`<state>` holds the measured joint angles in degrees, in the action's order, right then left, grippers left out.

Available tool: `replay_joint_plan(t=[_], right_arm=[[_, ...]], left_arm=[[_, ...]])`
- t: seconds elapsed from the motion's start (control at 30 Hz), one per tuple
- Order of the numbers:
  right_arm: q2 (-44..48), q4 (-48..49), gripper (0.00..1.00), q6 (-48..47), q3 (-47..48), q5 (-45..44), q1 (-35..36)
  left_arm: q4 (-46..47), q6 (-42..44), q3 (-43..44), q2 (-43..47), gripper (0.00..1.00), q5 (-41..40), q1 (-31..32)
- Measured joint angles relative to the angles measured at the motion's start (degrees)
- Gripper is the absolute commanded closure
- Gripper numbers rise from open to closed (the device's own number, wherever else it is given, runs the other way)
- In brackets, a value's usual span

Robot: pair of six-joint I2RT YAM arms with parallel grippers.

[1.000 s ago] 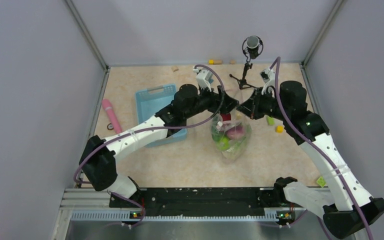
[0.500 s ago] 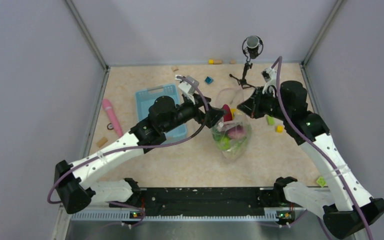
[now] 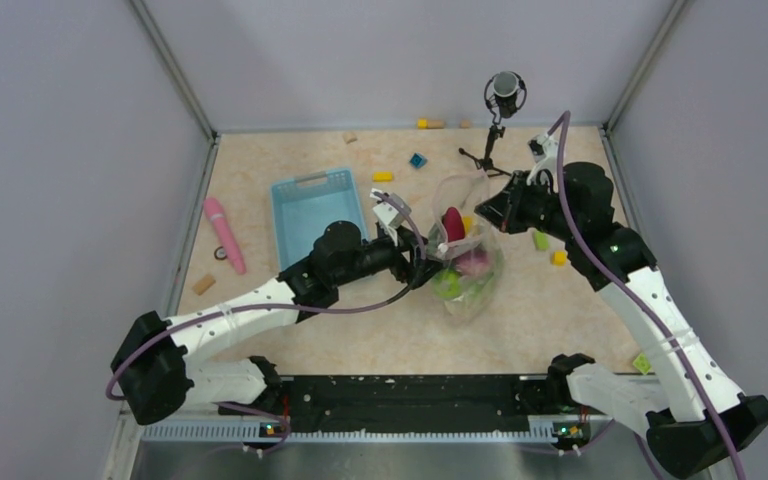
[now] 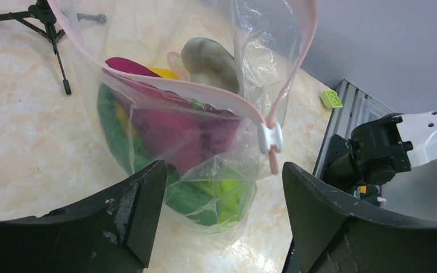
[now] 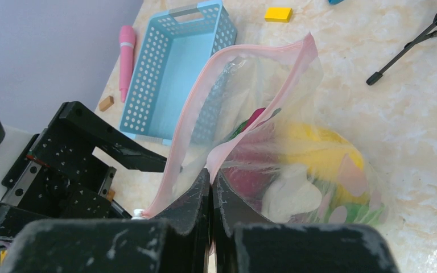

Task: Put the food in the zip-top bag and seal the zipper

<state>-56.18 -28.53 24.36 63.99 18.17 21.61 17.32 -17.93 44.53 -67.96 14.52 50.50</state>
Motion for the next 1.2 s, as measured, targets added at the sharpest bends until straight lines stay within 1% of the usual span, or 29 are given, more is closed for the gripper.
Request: replay_joint_plan(t=[0.13, 0.33, 0.47, 0.6, 0.67, 0.7, 0.83, 0.87, 1.0, 1.07, 1.1, 1.2], right_arm=[[0.04, 0.28, 1.0, 0.85, -0.24, -0.7, 0.0], [0.55, 0.26, 1.0, 2.29, -0.26, -2.14, 0.0], [1.01, 0.11, 1.0, 2.78, -0.26, -3.67, 0.0], [1.18, -0.02, 1.0, 3.19, -0.26, -4.87, 0.0], [1.46, -0.22, 1.0, 3.3, -0.26, -5.18, 0.0], [1.62, -0.31, 1.0, 3.32, -0.26, -5.33, 0.0], [2.29, -0.85, 1.0, 3.28, -0.26, -6.25, 0.0], [2.47, -1.05, 0.98, 3.13, -0.26, -6.32, 0.0], [2.93, -1.27, 0.75, -0.13, -0.26, -4.35, 0.0], [3.39, -0.9, 0.53, -2.71, -0.26, -2.21, 0.0], [3.74, -0.55, 0.43, -3.82, -0.26, -1.01, 0.0], [5.66, 2.05, 0.2, -6.8, -0.46, 1.84, 0.0]], left_arm=[[4.28, -0.13, -0.37, -2.1, 0.31, -0.44, 0.24], [10.03, 0.98, -0.83, -3.74, 0.51, -2.27, 1.46], [11.21, 2.34, -0.85, -4.2, 0.66, -3.06, 2.05], [12.22, 3.41, -1.01, -4.2, 0.85, -3.5, 2.16], [12.63, 3.69, -1.09, -4.2, 0.97, -3.43, 2.16], [12.72, 4.0, -1.09, -4.2, 1.0, -3.37, 2.19], [13.09, 4.87, -1.09, -4.15, 1.0, -2.6, 2.21], [13.11, 5.44, -1.14, -4.04, 1.0, -2.16, 2.23], [12.94, 9.27, -2.12, -2.23, 1.0, -0.85, 2.32], [12.2, 12.02, -2.27, -1.09, 1.0, -0.83, 2.32], [11.8, 13.86, -2.21, -0.66, 1.0, -0.85, 2.32], [7.04, 20.35, 0.09, -0.07, 1.0, -0.85, 2.27]])
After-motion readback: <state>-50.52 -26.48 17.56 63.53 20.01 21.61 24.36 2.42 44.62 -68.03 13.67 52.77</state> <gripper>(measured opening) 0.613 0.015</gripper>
